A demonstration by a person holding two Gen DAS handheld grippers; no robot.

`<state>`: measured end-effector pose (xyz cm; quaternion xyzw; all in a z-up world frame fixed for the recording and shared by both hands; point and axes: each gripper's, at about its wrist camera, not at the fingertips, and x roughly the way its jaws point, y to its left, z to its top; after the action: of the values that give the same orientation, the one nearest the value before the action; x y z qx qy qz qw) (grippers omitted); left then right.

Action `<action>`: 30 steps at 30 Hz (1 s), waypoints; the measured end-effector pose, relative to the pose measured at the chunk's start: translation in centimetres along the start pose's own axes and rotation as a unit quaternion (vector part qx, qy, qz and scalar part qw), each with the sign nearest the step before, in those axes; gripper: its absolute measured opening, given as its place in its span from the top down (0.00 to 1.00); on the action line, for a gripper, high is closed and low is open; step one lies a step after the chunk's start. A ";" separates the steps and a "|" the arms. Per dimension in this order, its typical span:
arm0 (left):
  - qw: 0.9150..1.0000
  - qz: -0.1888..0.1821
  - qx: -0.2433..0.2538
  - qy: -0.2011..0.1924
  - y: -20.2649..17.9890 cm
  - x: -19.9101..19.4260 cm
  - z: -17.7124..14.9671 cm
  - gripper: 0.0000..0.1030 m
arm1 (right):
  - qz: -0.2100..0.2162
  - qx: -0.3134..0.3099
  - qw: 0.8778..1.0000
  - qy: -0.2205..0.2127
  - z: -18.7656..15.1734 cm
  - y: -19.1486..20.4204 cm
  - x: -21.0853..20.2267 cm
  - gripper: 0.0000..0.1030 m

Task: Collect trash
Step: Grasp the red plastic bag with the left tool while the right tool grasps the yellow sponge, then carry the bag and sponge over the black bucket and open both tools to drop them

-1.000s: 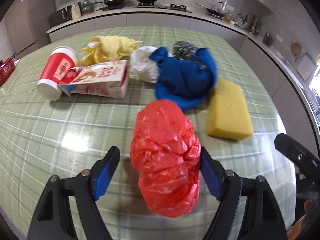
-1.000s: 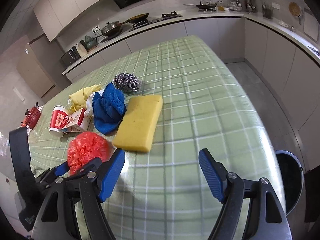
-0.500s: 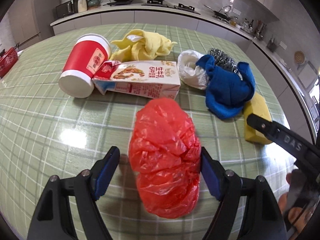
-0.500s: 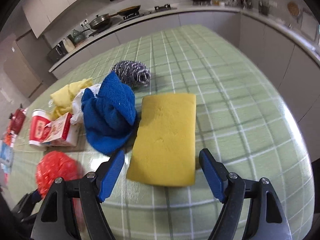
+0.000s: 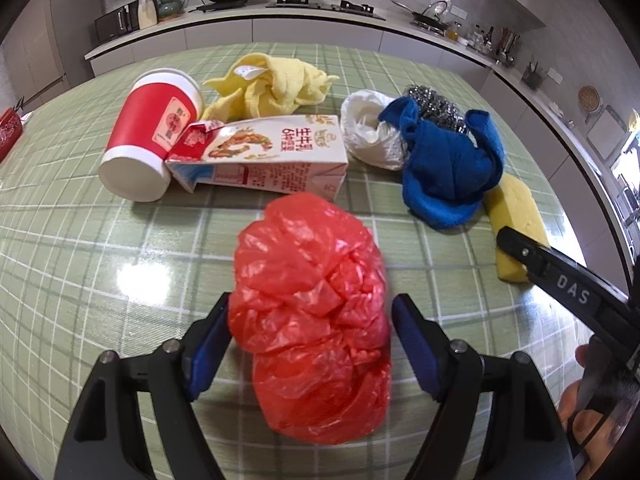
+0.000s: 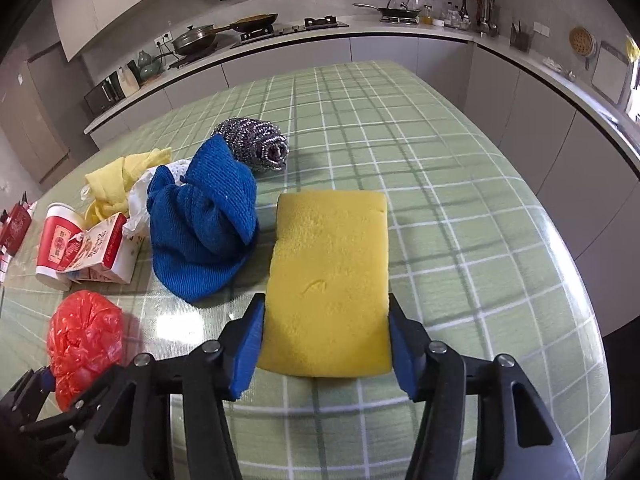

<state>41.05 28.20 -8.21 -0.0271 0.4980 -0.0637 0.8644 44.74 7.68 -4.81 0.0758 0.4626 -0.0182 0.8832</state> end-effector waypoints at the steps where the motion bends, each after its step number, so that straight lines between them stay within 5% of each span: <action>1: 1.000 -0.001 0.002 0.000 0.0 0.0 0.0 0.23 | 0.002 0.004 1.000 0.000 -0.2 -0.3 -0.2 0.44; 10: 1.000 0.006 0.018 -0.001 -1.2 0.3 0.0 0.26 | 0.010 0.042 0.999 -0.011 -1.5 -2.1 -2.9 0.45; 15: 1.000 -0.005 0.024 -0.009 -1.6 0.1 -0.3 0.51 | 0.007 0.059 0.998 -0.024 -2.3 -2.9 -5.0 0.45; 18: 0.999 -0.028 0.019 -0.012 -1.3 -0.1 -0.5 0.57 | 0.005 0.075 0.997 -0.030 -2.9 -3.6 -6.2 0.45; 30: 0.995 -0.082 0.031 -0.042 -2.5 -3.3 -1.2 0.61 | -0.005 0.104 0.993 -0.048 -5.2 -6.7 -10.2 0.45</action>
<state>38.18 26.23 -5.66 -0.0433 0.4555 -0.1489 0.8766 33.97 1.48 -0.12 0.1642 0.4160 -0.0746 0.8913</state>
